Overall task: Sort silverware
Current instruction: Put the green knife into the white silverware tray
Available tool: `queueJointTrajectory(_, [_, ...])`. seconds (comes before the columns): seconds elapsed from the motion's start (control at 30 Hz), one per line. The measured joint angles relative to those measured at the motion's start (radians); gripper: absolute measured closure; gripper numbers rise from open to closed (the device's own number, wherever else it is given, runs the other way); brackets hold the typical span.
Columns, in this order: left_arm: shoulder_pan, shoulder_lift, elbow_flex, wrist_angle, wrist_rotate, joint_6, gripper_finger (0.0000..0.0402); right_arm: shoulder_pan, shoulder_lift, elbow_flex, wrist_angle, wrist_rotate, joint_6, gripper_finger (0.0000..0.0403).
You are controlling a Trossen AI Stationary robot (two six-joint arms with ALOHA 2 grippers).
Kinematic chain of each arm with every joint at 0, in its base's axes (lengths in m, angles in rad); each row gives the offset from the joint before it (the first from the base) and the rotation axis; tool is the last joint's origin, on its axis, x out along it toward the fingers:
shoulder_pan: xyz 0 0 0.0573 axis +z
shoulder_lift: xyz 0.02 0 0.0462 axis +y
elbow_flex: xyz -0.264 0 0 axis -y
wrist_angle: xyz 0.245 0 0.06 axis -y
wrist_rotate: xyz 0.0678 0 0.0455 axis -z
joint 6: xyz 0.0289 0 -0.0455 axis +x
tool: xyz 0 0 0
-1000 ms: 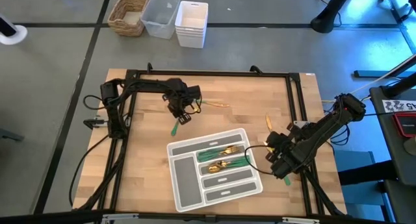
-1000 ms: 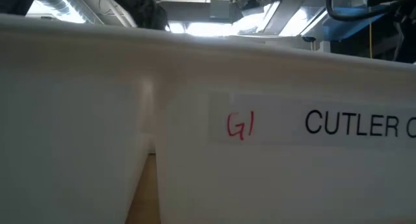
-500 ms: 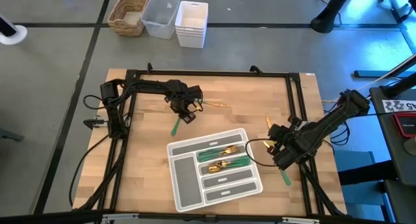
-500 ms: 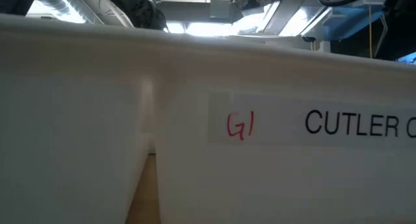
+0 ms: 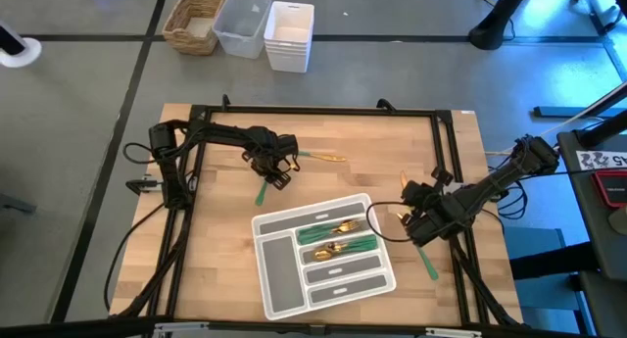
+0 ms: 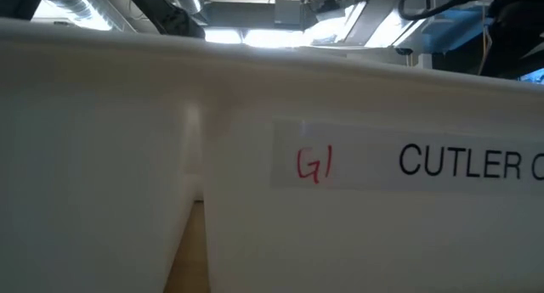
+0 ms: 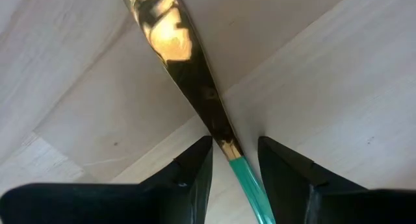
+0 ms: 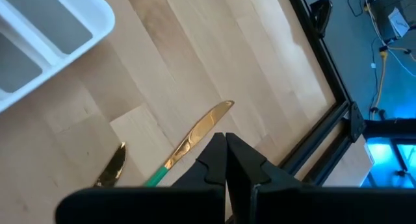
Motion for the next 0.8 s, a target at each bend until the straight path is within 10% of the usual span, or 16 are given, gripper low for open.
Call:
queueJointTrajectory(0.5, [-0.031,0.003,-0.002,-0.006,-0.112,0.038,0.0387,0.002,0.0,0.0,0.003,0.003,0.0,0.0402])
queueJointTrajectory(0.8, [-0.033,-0.015,-0.005,0.003,-0.11,0.069,0.0376,0.002,0.001,0.0,0.006,0.003,0.0,0.0402])
